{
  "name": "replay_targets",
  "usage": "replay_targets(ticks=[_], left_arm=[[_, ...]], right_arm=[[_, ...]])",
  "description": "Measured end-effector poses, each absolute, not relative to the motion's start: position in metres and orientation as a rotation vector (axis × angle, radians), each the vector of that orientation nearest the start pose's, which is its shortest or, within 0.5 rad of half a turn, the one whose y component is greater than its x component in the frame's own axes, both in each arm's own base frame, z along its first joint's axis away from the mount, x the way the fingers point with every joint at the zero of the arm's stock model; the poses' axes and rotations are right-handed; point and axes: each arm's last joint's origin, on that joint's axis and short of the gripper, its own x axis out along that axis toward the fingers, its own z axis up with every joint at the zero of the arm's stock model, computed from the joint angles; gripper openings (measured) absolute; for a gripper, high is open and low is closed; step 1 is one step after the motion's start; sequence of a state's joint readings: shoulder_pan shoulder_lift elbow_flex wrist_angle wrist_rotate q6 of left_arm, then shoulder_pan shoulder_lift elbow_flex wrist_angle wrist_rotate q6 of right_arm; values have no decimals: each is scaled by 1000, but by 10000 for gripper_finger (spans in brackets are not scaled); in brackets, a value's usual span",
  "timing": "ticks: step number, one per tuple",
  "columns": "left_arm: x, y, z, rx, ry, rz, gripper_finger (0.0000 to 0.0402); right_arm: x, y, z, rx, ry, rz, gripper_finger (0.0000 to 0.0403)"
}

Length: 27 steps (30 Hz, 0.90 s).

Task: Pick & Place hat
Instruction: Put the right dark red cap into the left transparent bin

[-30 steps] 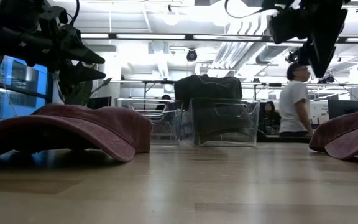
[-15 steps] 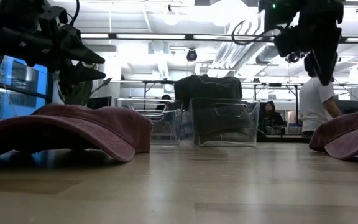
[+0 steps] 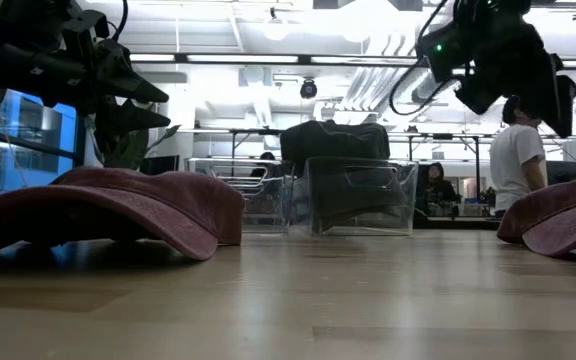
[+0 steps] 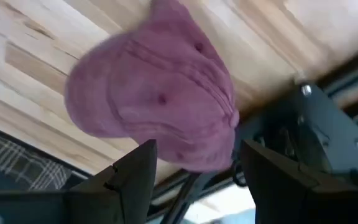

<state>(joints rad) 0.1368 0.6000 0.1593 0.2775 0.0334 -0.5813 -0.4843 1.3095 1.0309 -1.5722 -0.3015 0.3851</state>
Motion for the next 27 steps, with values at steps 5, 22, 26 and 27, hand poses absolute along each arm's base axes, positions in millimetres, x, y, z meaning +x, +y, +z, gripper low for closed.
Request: replay_targets(ticks=[5,22,26,27], left_arm=[[143,19,187,-593,129,148,172],[143,19,186,-594,133,149,172],[143,19,186,-594,133,149,172],[143,19,186,-594,133,149,172]], right_arm=[[161,-77,245,1153,1724,-449,224],[147,-75,194,1392,1721,-594,224],[145,-73,189,1409,1726,-617,224],[146,-74,188,1404,1709,-613,224]])
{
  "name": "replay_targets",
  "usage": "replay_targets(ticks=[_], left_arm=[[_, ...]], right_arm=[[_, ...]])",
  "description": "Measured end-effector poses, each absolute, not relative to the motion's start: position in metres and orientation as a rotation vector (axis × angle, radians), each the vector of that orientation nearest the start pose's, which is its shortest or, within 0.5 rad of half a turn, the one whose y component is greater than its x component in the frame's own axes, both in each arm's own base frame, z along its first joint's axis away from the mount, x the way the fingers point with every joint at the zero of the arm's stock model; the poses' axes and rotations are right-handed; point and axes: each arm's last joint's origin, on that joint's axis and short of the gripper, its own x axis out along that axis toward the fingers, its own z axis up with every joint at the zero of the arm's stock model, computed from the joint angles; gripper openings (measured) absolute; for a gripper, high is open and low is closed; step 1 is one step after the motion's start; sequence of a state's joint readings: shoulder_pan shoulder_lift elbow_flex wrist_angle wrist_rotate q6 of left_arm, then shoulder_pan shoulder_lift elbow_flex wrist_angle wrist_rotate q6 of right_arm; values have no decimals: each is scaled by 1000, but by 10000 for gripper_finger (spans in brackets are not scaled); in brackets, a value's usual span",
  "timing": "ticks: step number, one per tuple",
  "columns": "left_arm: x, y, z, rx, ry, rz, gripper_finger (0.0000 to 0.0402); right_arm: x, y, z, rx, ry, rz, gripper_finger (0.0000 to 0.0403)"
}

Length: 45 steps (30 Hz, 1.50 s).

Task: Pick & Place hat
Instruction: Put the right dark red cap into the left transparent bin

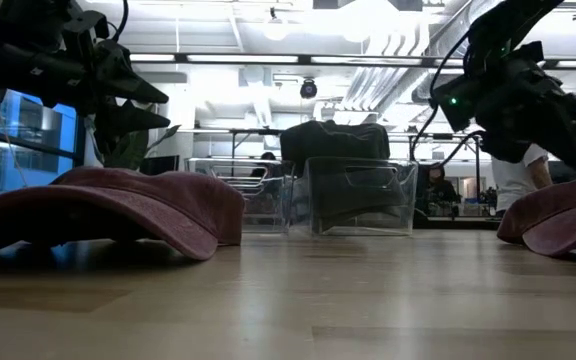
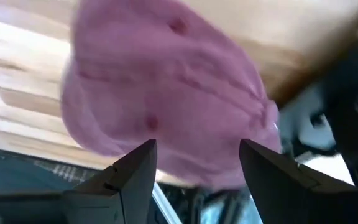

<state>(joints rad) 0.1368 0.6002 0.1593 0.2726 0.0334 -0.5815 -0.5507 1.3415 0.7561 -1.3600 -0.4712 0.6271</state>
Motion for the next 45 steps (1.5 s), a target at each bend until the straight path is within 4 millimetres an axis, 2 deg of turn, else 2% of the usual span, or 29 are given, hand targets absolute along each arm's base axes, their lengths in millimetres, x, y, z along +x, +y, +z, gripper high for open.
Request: replay_targets(ticks=[7,15,25,34,45], left_arm=[[143,19,186,-594,133,149,172],[143,19,186,-594,133,149,172],[143,19,186,-594,134,150,172],[143,19,185,-595,147,153,172],[143,19,185,-595,148,153,172]], right_arm=[[155,-79,185,1335,1608,-551,224],[152,-83,183,1142,1639,-646,224],[149,-81,182,1142,1676,-631,224],[144,-78,166,1181,1654,-646,224],[139,-71,146,1302,1610,-568,224]])
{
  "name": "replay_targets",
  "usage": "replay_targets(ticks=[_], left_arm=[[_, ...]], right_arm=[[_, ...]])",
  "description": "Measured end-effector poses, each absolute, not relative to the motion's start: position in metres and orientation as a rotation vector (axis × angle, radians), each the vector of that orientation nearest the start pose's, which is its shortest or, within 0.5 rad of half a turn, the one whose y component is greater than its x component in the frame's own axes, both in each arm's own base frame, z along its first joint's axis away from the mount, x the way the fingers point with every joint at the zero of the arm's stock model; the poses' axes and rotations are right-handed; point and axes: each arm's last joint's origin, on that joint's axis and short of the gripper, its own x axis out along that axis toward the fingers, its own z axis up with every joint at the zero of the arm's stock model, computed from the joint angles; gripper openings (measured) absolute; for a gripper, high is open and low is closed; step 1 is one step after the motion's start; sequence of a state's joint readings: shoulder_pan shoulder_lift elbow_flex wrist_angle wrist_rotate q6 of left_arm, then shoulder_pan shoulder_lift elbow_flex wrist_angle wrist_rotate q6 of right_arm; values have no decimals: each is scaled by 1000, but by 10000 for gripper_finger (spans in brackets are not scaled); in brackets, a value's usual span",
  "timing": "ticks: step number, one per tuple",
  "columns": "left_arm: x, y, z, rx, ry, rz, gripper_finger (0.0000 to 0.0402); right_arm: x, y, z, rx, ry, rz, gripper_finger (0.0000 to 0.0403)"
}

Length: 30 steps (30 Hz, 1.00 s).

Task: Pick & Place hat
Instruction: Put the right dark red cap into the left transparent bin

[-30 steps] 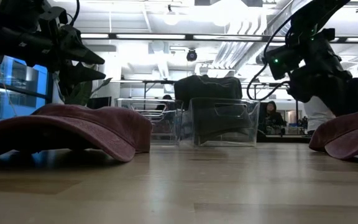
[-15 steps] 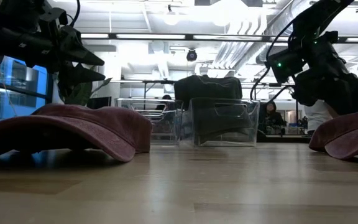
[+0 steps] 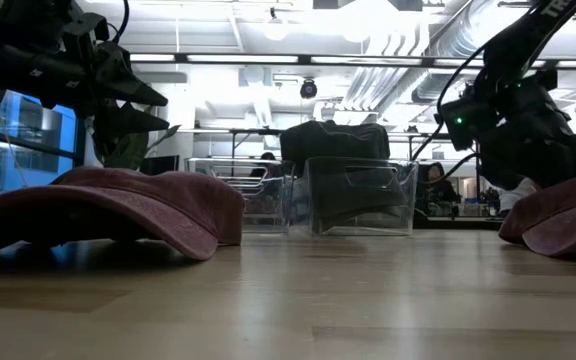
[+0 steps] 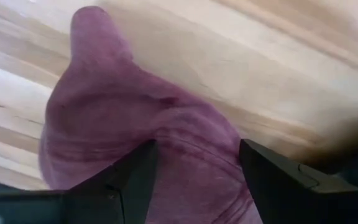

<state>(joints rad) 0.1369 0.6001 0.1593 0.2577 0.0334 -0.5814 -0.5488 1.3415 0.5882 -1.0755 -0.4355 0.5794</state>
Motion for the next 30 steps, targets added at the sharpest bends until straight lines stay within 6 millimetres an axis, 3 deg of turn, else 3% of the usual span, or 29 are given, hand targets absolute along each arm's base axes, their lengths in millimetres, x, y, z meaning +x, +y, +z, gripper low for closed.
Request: replay_targets(ticks=[7,17,25,30], left_arm=[[143,19,185,-595,147,154,172],[143,19,185,-595,147,154,172],[143,19,185,-595,147,153,172],[143,19,185,-595,147,154,172]], right_arm=[[139,-70,144,1327,1600,-542,218],[149,-76,149,1331,1519,-542,153],[160,-84,183,1313,1521,-586,167],[154,-77,212,1329,1640,-608,194]])
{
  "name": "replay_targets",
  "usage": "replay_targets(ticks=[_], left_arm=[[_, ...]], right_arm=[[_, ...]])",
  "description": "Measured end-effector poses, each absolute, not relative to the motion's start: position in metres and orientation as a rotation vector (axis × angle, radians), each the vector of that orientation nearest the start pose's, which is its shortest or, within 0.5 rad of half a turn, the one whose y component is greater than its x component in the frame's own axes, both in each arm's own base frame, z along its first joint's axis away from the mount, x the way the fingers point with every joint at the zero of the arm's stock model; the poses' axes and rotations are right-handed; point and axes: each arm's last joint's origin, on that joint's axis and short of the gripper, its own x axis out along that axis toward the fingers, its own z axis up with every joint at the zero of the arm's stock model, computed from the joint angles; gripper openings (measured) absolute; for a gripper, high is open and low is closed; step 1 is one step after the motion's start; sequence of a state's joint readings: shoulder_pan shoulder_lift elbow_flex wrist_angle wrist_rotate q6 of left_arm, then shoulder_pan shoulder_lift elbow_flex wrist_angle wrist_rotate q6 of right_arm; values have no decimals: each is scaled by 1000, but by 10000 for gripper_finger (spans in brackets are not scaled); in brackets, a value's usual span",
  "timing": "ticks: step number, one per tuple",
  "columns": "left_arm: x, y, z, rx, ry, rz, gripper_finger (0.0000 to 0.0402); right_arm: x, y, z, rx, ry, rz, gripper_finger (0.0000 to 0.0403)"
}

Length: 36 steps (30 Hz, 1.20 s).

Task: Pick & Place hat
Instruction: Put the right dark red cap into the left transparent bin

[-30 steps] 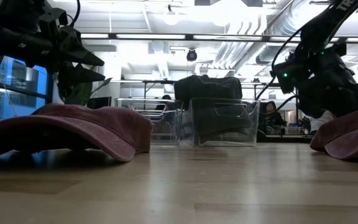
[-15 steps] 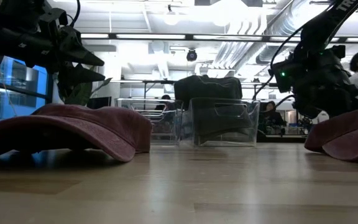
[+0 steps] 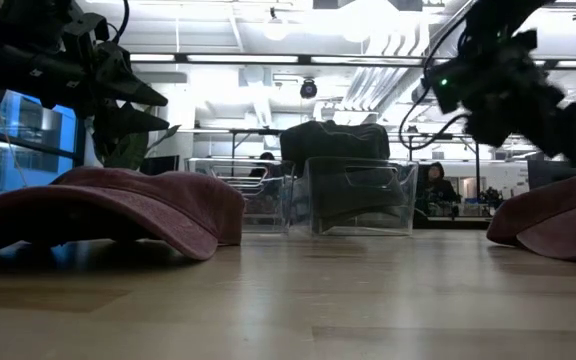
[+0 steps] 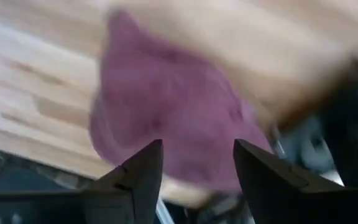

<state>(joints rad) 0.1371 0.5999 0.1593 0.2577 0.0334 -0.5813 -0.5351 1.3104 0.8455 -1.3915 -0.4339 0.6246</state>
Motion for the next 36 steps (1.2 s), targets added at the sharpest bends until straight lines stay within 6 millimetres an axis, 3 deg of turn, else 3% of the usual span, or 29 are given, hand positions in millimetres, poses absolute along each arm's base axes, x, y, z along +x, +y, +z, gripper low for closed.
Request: replay_targets(ticks=[4,8,14,24,30,36], left_arm=[[143,19,185,-595,147,153,172],[143,19,185,-595,147,153,172],[143,19,185,-595,147,153,172],[143,19,185,-595,148,153,172],[143,19,185,-595,147,153,172],[143,19,185,-595,147,153,172]], right_arm=[[144,-57,227,1351,1763,-641,209],[134,-39,231,1412,1757,-749,221],[127,-26,226,1504,1593,-904,231],[136,-20,219,1521,1376,-1192,232],[148,-12,205,1617,1246,-1193,232],[146,-4,198,1610,1221,-1278,232]])
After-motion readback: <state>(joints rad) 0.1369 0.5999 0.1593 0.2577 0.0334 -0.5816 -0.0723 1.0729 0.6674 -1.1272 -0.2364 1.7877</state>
